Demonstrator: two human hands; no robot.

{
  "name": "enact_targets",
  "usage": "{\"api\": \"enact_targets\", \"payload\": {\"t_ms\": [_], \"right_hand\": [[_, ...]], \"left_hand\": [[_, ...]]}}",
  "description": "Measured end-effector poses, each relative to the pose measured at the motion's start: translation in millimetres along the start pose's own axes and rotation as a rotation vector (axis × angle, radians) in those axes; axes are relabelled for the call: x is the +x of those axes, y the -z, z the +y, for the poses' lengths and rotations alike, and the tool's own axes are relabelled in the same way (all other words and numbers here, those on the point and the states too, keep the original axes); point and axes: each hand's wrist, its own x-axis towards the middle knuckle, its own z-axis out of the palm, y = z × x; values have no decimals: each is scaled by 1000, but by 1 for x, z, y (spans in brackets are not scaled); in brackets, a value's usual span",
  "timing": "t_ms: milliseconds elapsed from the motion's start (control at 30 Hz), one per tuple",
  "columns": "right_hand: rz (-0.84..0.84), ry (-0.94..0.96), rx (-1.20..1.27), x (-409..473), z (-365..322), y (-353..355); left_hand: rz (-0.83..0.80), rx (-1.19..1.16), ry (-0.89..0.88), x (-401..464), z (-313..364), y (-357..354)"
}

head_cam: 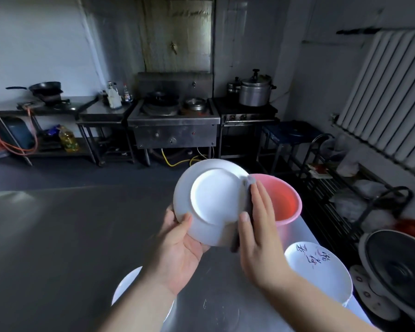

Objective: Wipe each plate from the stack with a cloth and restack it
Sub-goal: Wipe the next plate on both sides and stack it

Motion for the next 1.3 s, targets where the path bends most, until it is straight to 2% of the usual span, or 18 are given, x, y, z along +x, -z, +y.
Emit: {"api": "enact_targets", "payload": {"t_ms": [100, 200, 300, 367, 467, 600, 667, 733, 867, 1067, 1233, 1300], "right_hand": [[59, -111, 101, -28, -1, -17], [160, -131, 39, 1, 1, 5], [16, -146, 19, 36, -5, 31], [-17, -111, -30, 45, -6, 34], [20, -60, -127, 20, -4, 16], [-69, -48, -292, -42, -15, -21], [-86, -43, -346, -36, -12, -18], [-95, -72, -334, -10, -2, -6], [-10, -176, -198, 21, 15, 12], [-136, -76, -316, -57, 8, -8], [1, -322, -163, -14, 36, 32], [-28, -473, -181, 11, 43, 63]], "left_hand": [[-79, 63, 31, -3, -4, 2], [-77, 80, 118, 1, 10, 4], [-61, 114, 186, 3, 24, 2], [-51, 95, 165, 1, 21, 2], [-12, 27, 76, 0, 6, 0], [54, 37, -9, -2, -11, -5], [61, 33, -12, -3, -12, -5], [54, 3, -8, -2, -11, -3], [75, -16, 19, 0, -17, -5], [154, 21, 48, 5, -41, -7], [94, 27, 136, 6, -58, -12], [62, 57, 182, 8, -64, -15]]}}
